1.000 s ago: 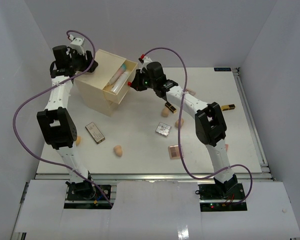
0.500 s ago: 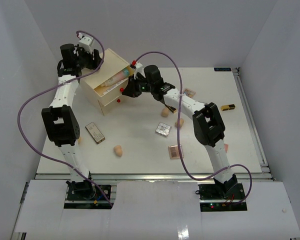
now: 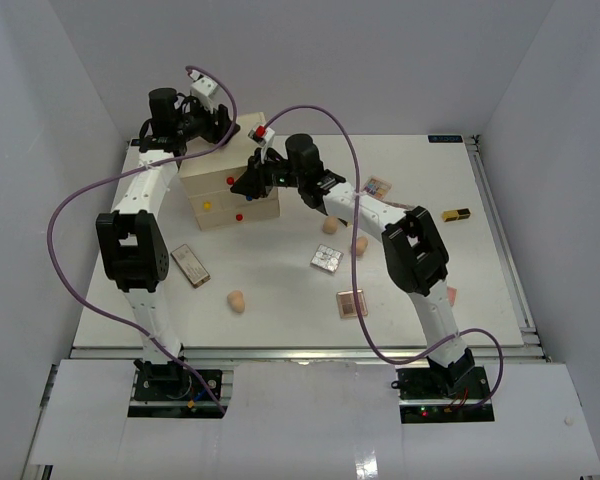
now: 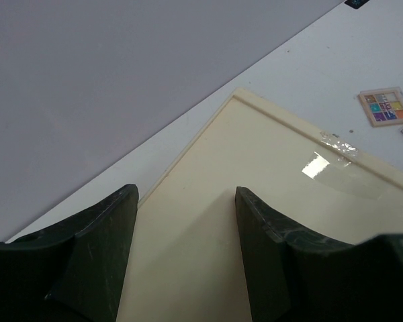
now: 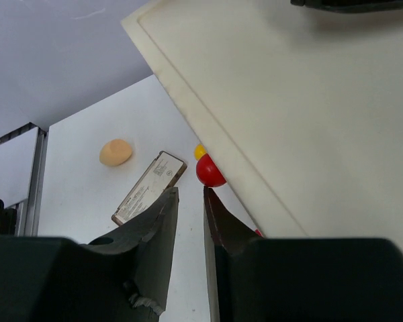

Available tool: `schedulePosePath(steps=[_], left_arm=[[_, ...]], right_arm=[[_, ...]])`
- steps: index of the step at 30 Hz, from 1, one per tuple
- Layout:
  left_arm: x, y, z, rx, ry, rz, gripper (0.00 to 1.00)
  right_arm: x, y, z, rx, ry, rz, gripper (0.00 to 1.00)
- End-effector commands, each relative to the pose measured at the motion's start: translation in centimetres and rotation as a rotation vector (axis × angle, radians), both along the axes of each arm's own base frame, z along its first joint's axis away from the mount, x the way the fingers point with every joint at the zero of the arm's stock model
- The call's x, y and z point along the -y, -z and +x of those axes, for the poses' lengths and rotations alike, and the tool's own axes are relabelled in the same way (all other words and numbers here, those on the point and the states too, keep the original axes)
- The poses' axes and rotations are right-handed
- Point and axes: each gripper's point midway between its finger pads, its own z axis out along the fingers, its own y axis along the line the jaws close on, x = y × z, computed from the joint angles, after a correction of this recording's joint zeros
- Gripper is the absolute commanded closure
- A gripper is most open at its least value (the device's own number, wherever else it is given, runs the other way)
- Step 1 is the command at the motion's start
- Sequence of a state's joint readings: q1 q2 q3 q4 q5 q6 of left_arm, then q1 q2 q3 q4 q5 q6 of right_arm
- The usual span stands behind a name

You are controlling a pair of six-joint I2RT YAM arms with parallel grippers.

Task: Organize the makeup

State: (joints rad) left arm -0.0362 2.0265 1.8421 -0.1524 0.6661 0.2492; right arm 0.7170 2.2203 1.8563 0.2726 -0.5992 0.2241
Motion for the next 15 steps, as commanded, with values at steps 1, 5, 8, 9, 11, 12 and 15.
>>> schedulePosePath(steps=[1, 5, 8, 9, 11, 12, 15], left_arm=[[5.3, 13.2, -9.1, -0.660, 0.167, -0.131, 0.32], [5.0, 13.2, -8.9, -0.655, 0.132, -0.123, 0.32], [4.6, 12.5, -8.3, -0.634, 0.103, -0.128, 0.31], [4.5, 11.8, -7.9, -0.625, 0.091, -0.136, 0.31], [4.1, 10.4, -7.1, -0.594, 0.062, -0.146, 0.31], [4.0, 9.5, -6.7, -0.572, 0.057, -0.153, 0.29], [4.0, 6.6, -5.8, -0.515, 0.044, -0.174, 0.26]], right_arm=[[3.1, -4.1, 4.2, 0.121, 0.159, 0.079, 0.71], [4.5, -3.7, 4.7, 0.120, 0.192, 0.056, 0.66], [5.5, -2.7, 4.2, 0.126, 0.193, 0.022, 0.63], [5.9, -2.6, 4.2, 0.131, 0.201, 0.013, 0.62], [7.6, -2.3, 4.8, 0.128, 0.243, -0.006, 0.59], [8.3, -1.9, 5.0, 0.124, 0.265, -0.017, 0.58], [10.4, -1.2, 6.3, 0.121, 0.349, -0.048, 0.53]])
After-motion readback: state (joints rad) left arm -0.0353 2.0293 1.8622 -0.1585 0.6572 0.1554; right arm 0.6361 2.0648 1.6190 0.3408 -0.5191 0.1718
